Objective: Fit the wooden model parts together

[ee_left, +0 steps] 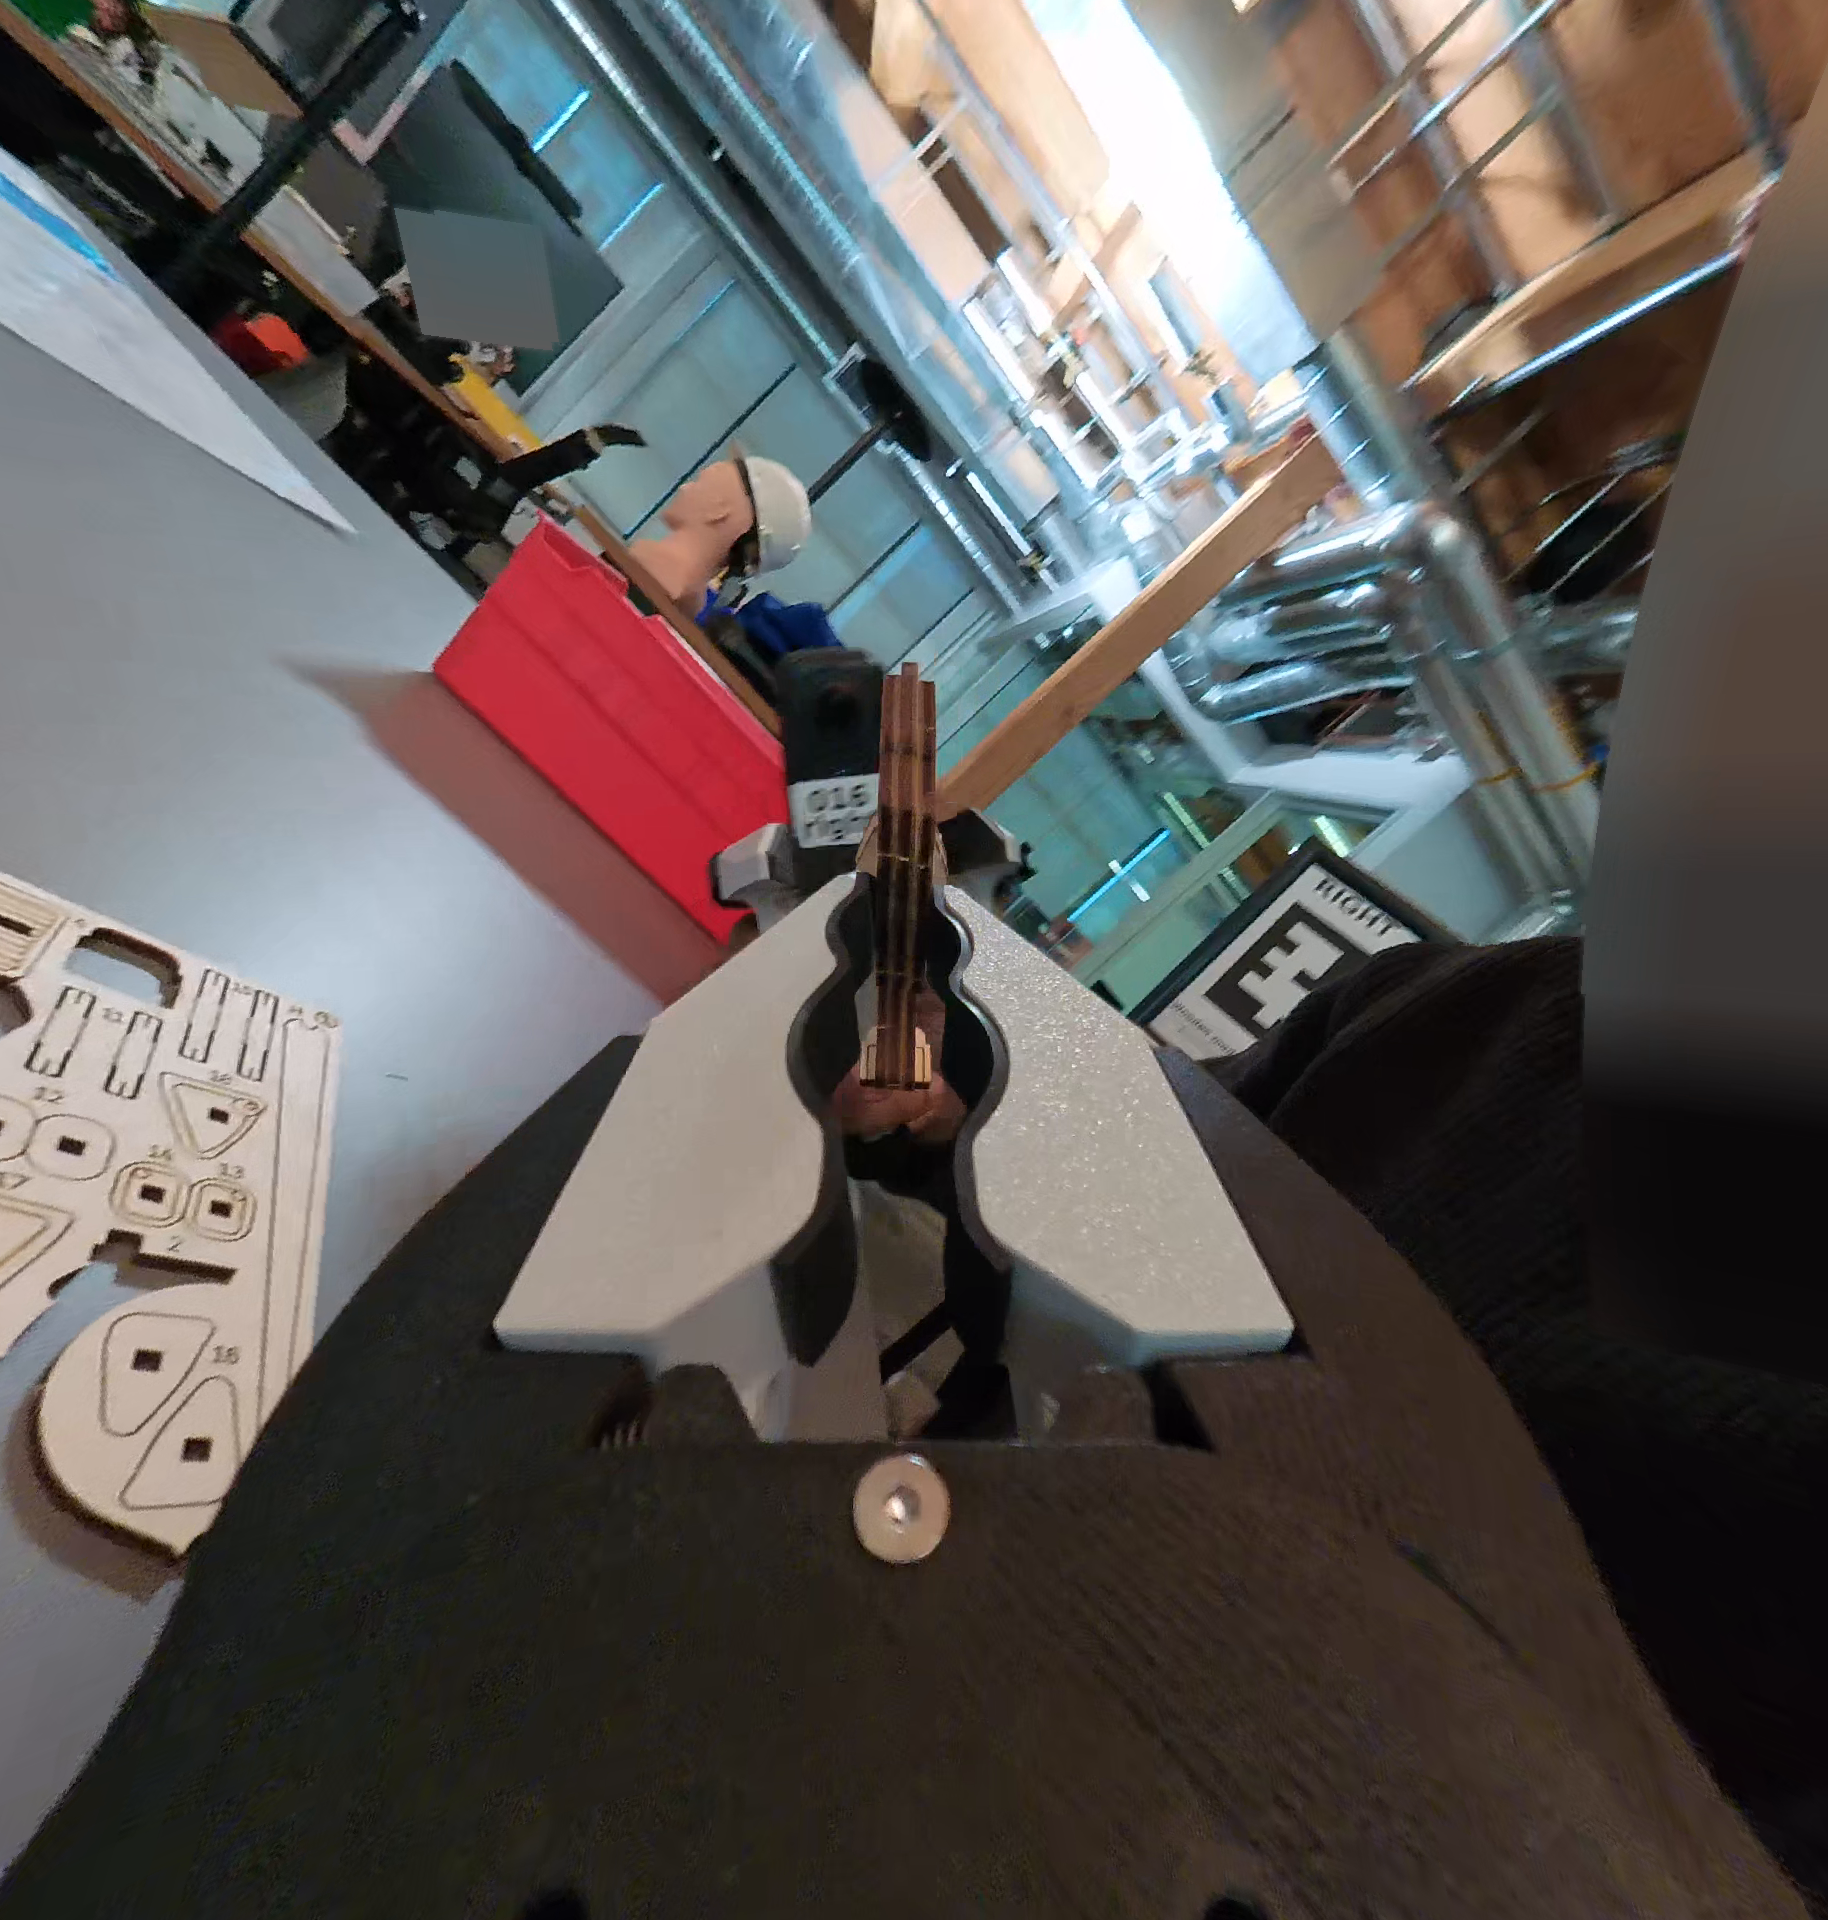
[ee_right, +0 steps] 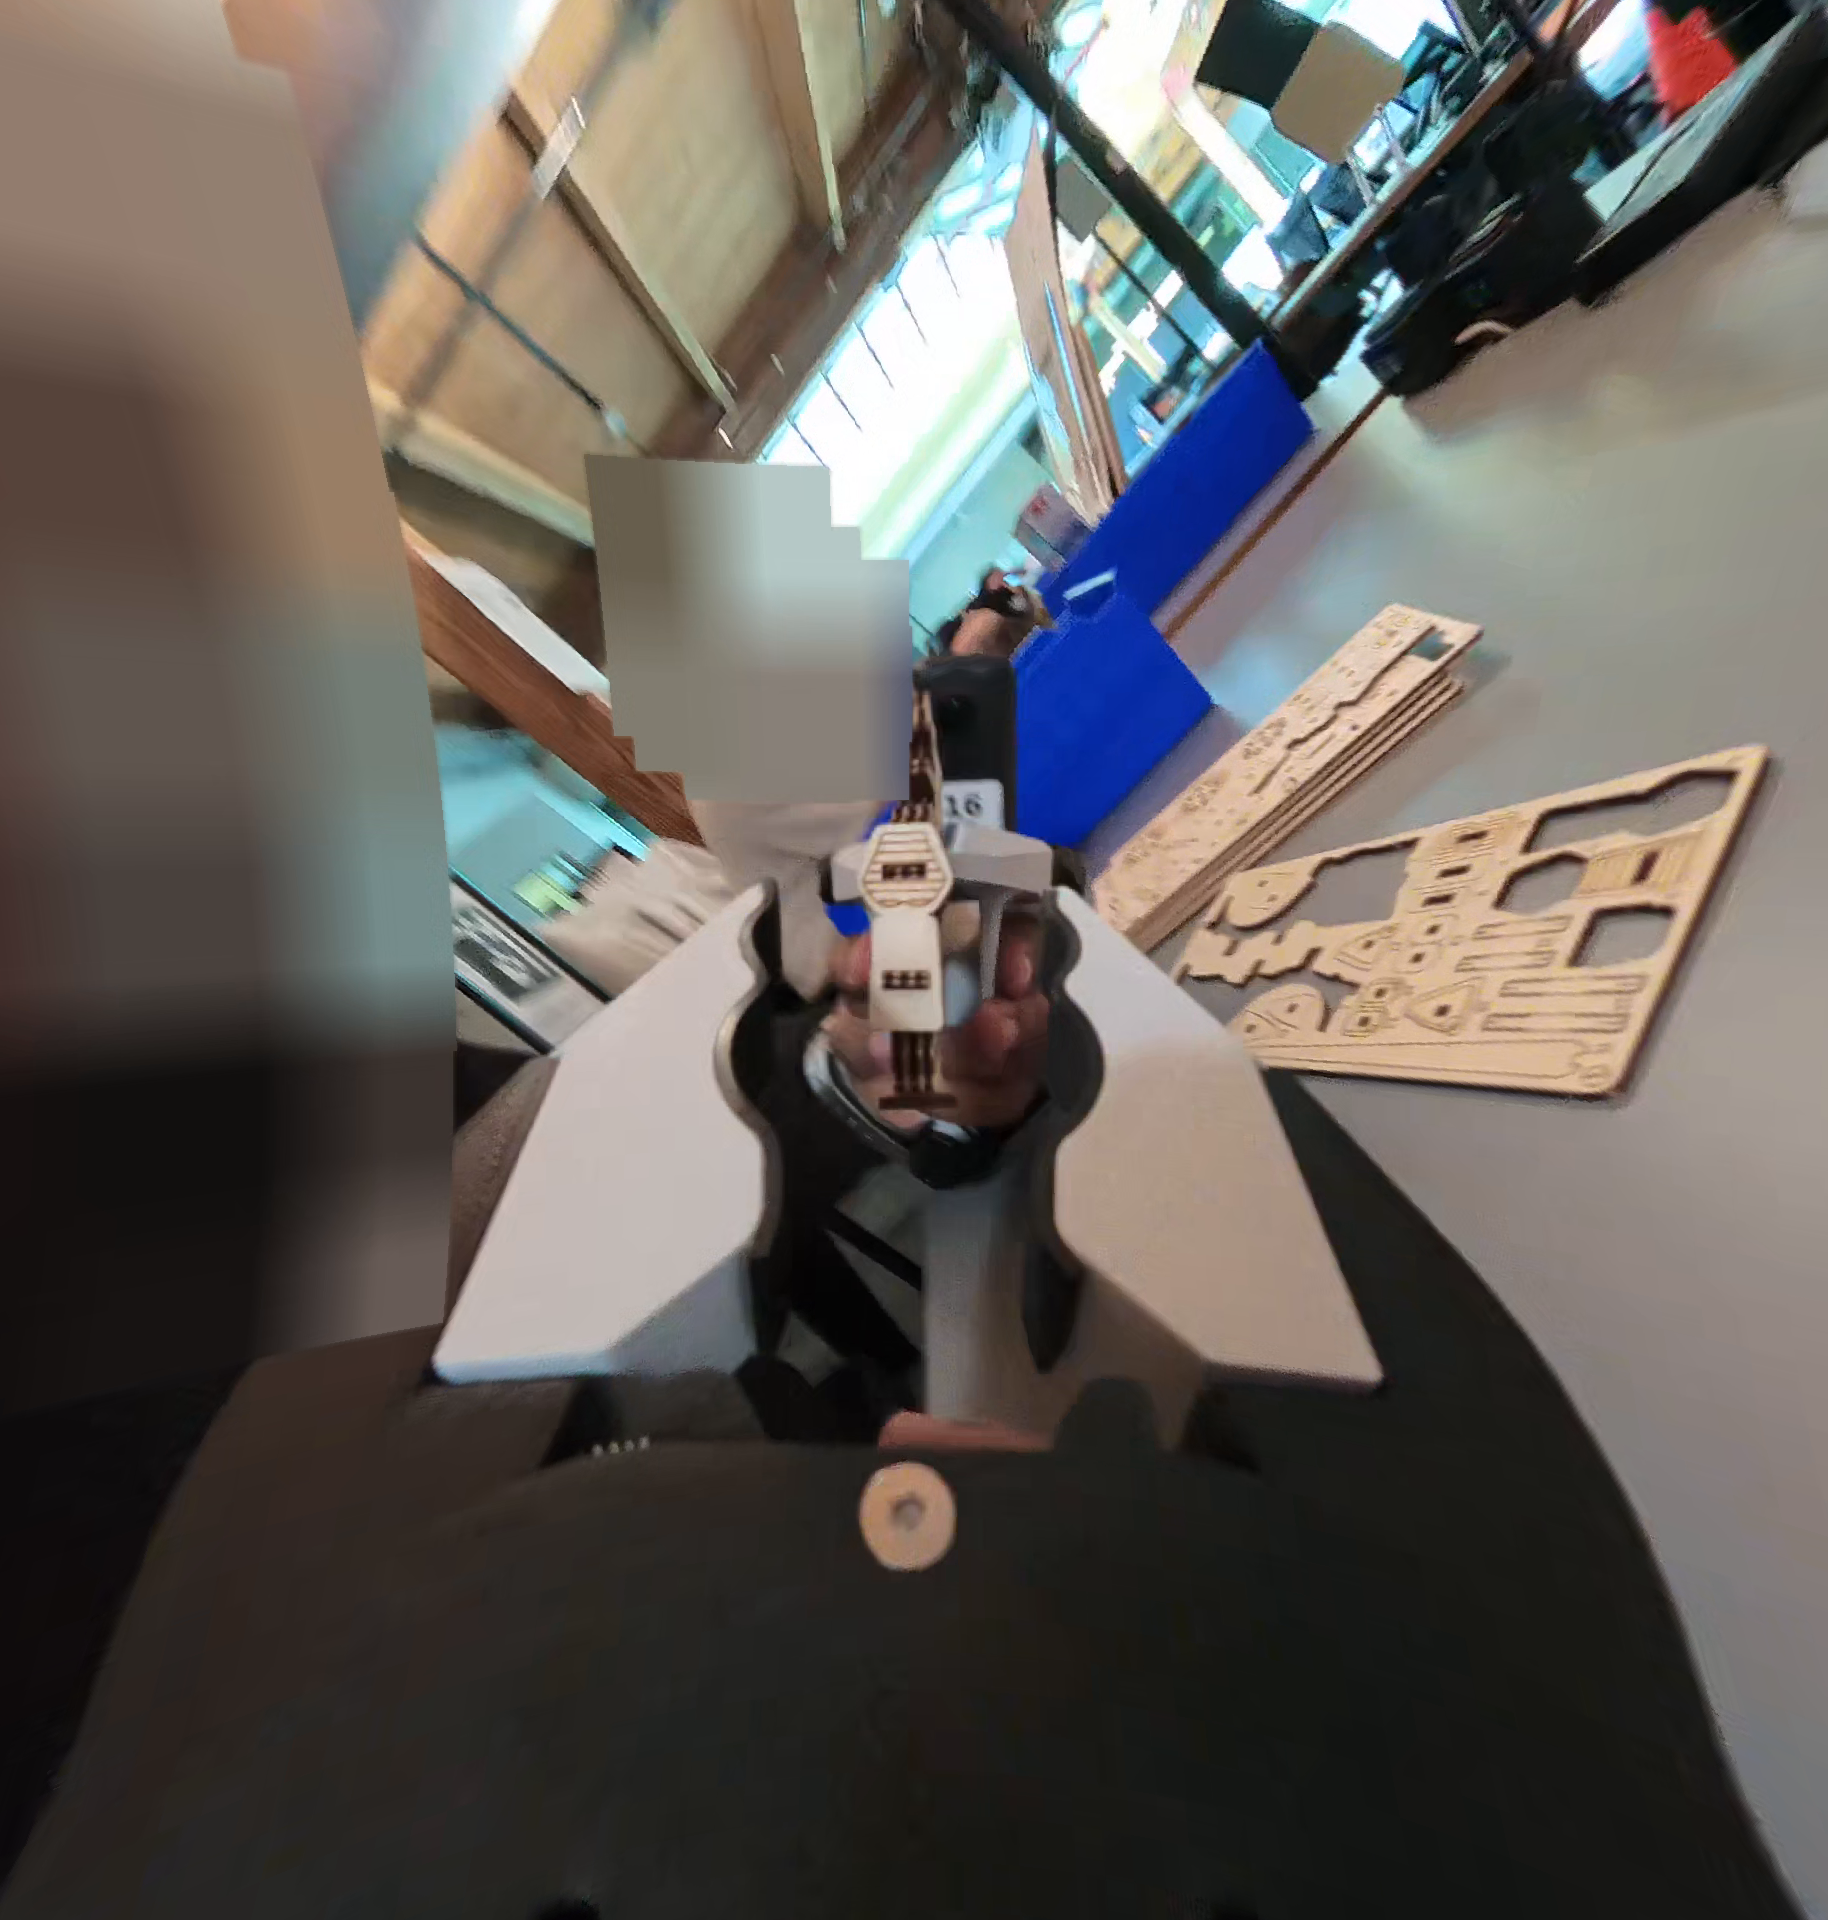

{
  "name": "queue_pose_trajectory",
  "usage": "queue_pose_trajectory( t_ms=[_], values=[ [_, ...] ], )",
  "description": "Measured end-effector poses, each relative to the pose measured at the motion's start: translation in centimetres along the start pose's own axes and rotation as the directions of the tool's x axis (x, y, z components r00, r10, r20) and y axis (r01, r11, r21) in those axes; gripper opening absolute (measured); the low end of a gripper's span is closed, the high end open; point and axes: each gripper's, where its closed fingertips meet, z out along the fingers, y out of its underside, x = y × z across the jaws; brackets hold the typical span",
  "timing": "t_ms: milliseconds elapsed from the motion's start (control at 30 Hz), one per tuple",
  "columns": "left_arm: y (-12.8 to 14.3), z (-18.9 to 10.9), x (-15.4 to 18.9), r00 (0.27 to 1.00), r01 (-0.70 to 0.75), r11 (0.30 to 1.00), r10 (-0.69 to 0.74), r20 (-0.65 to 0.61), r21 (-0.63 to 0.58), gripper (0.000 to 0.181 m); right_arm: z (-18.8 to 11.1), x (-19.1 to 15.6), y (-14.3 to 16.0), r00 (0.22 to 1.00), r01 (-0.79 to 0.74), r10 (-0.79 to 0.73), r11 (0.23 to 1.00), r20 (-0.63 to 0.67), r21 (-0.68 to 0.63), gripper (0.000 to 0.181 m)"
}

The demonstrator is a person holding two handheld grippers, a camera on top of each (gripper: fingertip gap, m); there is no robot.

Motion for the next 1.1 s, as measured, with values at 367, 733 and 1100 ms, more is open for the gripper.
queue_pose_trajectory(
  t_ms=[367,733,1100],
  values=[
    [0.5,0.0,-0.3,1.000,-0.015,0.999,0.015,0.017,-0.047,0.006,0.2,0.2,1.2,0.976,0.190,-0.201,0.974,-0.087,-0.121,0.013],
    [0.4,0.0,0.2,0.998,-0.055,0.997,0.056,0.019,-0.046,0.006,0.1,-0.3,0.7,0.982,0.177,-0.181,0.981,-0.051,-0.076,0.013],
    [1.1,0.4,0.7,0.990,-0.134,0.987,0.136,0.022,-0.087,0.006,0.3,-0.8,1.2,0.951,0.291,-0.301,0.948,-0.068,-0.131,0.018]
  ],
)
